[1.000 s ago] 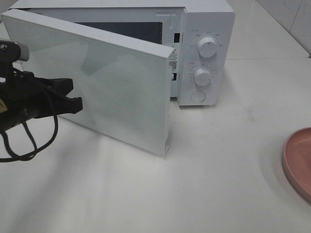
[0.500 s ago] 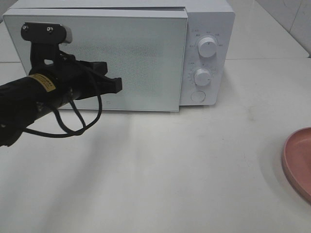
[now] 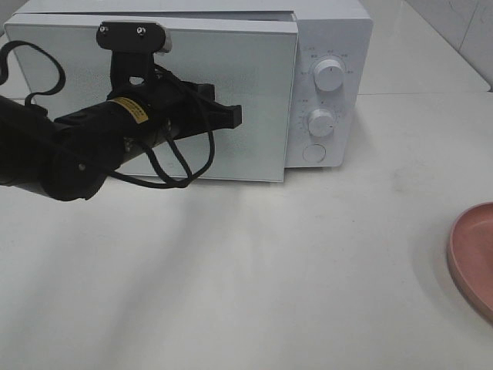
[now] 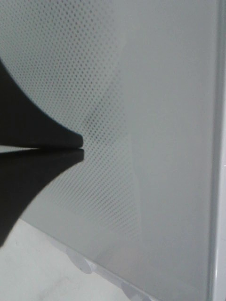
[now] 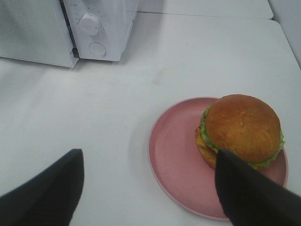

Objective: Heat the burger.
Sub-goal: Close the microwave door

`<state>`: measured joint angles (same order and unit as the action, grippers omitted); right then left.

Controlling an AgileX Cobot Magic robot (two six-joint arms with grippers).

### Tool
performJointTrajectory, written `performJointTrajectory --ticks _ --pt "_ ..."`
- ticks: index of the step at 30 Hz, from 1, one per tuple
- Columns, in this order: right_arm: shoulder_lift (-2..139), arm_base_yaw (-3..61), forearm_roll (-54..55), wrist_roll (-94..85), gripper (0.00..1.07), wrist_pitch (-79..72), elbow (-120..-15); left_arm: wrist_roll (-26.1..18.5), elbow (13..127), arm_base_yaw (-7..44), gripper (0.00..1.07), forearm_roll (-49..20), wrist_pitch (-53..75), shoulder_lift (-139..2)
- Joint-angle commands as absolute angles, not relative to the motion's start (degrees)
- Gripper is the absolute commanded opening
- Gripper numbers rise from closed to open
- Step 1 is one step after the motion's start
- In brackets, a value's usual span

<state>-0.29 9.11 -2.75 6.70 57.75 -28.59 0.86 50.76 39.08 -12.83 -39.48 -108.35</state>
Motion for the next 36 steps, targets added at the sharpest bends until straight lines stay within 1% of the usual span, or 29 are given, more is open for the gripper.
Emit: performJointTrajectory --ticks 1,3,5,14,15,18,19,20,23,29,30,32,33,35,36 --pt "-1.8 8.8 -2.8 6.5 0.75 57.0 -28.5 0.7 54.1 39.8 0.0 -14.3 -38.3 -110.2" --pt "-1.8 8.8 -2.8 6.5 0.75 57.0 -28.5 0.7 54.7 39.8 0.0 -14.3 -38.0 -110.5" --pt "-1.8 8.8 -2.8 6.5 0.75 57.0 -28.5 0.7 58.3 39.8 0.0 -14.3 -37.1 -112.6" --pt "-1.8 8.8 -2.8 6.5 0.75 57.0 -28.5 0.7 63.7 39.8 0.0 -15.4 -36.3 -116.0" --pt "-1.8 8.8 -2.8 6.5 0.75 57.0 -28.5 -0.6 65.5 39.8 0.0 -16.7 -35.4 -116.9" --pt "-1.8 8.8 -2.8 6.5 0.75 57.0 -28.5 -1.5 66.3 39.8 0.0 -17.5 -34.7 -117.5" --pt "-1.8 8.8 -2.8 6.5 0.75 57.0 -28.5 -4.0 68.5 39.8 0.0 -19.1 -33.5 -118.6" --pt "-1.8 8.8 -2.8 6.5 0.75 57.0 -28.5 -5.3 70.2 39.8 0.0 -19.8 -33.3 -119.3" --pt "-1.8 8.8 -2.8 6.5 0.75 57.0 -28.5 -5.3 72.3 39.8 0.0 -20.5 -33.0 -119.6" --pt "-1.8 8.8 -2.8 6.5 0.75 57.0 -28.5 -5.3 72.9 39.5 0.0 -20.5 -32.3 -119.0" --pt "-1.8 8.8 -2.8 6.5 0.75 57.0 -28.5 -5.3 72.9 39.9 0.0 -20.1 -29.2 -117.8" --pt "-1.8 8.8 -2.8 6.5 0.75 57.0 -28.5 -5.3 72.9 40.0 0.0 -20.1 -27.6 -117.2" --pt "-1.8 8.8 -2.8 6.5 0.75 57.0 -28.5 -5.5 72.9 40.3 0.0 -20.1 -22.9 -115.7" --pt "-1.8 8.8 -2.8 6.5 0.75 57.0 -28.5 -5.8 72.9 40.5 0.0 -20.1 -20.9 -115.1" --pt "-1.8 8.8 -2.8 6.5 0.75 57.0 -28.5 -6.5 72.9 40.5 0.0 -20.1 -15.0 -113.8"
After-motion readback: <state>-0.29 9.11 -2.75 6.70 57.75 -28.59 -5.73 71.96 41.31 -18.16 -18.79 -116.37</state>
